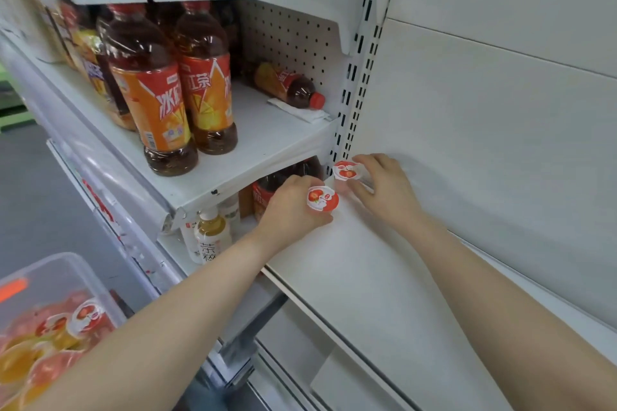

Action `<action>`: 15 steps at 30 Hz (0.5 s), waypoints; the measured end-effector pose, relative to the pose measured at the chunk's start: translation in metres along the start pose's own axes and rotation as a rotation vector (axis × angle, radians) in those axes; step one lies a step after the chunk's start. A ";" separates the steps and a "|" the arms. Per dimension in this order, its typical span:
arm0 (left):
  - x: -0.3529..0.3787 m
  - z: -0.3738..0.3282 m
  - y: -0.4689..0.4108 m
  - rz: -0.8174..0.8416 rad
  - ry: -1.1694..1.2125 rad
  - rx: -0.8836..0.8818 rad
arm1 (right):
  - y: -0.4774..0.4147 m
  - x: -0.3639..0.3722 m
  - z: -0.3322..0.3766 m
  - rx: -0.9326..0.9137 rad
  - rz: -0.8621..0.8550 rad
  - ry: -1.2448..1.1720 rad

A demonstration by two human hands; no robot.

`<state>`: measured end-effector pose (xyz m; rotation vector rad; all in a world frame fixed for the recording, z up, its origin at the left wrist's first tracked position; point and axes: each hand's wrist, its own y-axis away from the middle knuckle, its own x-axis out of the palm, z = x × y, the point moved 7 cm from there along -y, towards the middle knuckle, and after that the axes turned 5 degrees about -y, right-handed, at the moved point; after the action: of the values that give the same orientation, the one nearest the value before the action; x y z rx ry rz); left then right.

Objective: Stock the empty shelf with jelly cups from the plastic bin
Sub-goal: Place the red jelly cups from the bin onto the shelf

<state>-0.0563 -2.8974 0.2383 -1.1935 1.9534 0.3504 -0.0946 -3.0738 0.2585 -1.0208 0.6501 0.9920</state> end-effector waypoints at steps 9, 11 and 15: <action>0.010 -0.004 -0.018 0.030 -0.040 -0.019 | 0.011 -0.034 -0.025 0.075 -0.076 0.069; 0.009 -0.004 -0.016 0.031 -0.054 -0.009 | 0.014 -0.034 -0.023 0.057 -0.068 0.099; 0.005 -0.008 -0.009 0.040 -0.122 0.062 | 0.021 -0.037 -0.010 0.018 -0.052 0.179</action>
<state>-0.0539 -2.9098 0.2410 -1.0704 1.8715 0.3719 -0.1293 -3.0928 0.2772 -1.1133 0.7742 0.8543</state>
